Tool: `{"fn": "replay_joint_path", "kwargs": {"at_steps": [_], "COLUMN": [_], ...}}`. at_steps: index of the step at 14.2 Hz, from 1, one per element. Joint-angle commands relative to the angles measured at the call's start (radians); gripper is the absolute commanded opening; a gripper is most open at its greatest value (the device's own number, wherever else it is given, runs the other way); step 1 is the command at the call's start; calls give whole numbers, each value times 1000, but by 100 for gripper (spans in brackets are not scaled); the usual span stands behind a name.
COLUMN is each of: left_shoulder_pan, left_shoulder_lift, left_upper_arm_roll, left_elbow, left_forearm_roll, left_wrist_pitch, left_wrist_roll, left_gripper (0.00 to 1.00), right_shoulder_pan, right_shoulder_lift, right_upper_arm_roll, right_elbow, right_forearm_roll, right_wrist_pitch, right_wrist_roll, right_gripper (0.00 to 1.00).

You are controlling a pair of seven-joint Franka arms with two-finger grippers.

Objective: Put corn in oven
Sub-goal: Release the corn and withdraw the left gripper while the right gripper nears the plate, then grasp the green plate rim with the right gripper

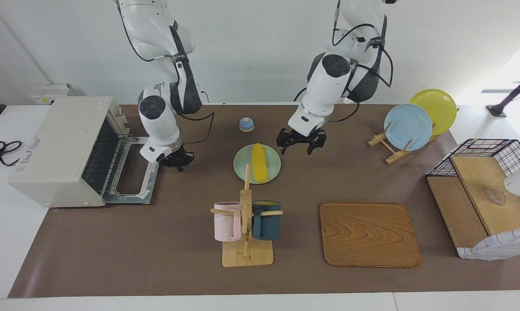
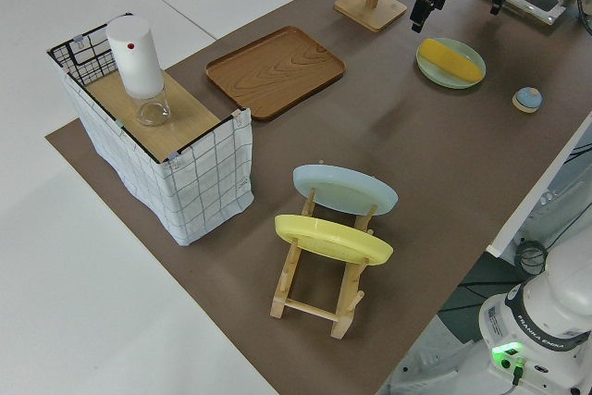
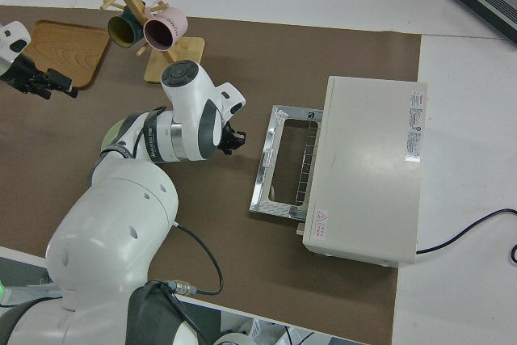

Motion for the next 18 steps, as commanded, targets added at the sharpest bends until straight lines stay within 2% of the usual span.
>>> {"fn": "replay_joint_path", "kwargs": {"at_steps": [1, 3, 7, 11, 13, 15, 16, 18], "left_shoulder_pan": [126, 203, 295, 343, 365, 373, 373, 375], "left_shoulder_lift": [-33, -67, -93, -149, -182, -214, -219, -217], "left_upper_arm_roll": [-4, -6, -4, -4, -6, -7, -7, -9], "left_elbow": [100, 145, 216, 197, 153, 93, 78, 82], "left_forearm_roll": [6, 54, 130, 177, 177, 177, 177, 176], "left_wrist_pitch": [-165, -256, -406, -515, -552, -528, -502, -474], "left_wrist_roll": [95, 150, 280, 362, 371, 370, 367, 365], "left_gripper": [100, 100, 100, 100, 100, 100, 100, 100], "right_shoulder_pan": [23, 82, 237, 377, 440, 500, 521, 624], "right_shoulder_lift": [-58, -101, -166, -114, -30, 101, 197, 462], "right_upper_arm_roll": [16, 26, 27, 27, 27, 27, 29, 27], "right_elbow": [46, 44, 55, 196, 317, 490, 603, 923], "right_forearm_roll": [21, 21, 21, 25, 41, 41, 38, 7], "right_wrist_pitch": [-117, -167, -212, -275, -311, -327, -356, -448], "right_wrist_roll": [29, 84, 262, 406, 472, 584, 631, 803], "right_gripper": [68, 77, 77, 83, 87, 94, 94, 95]}}
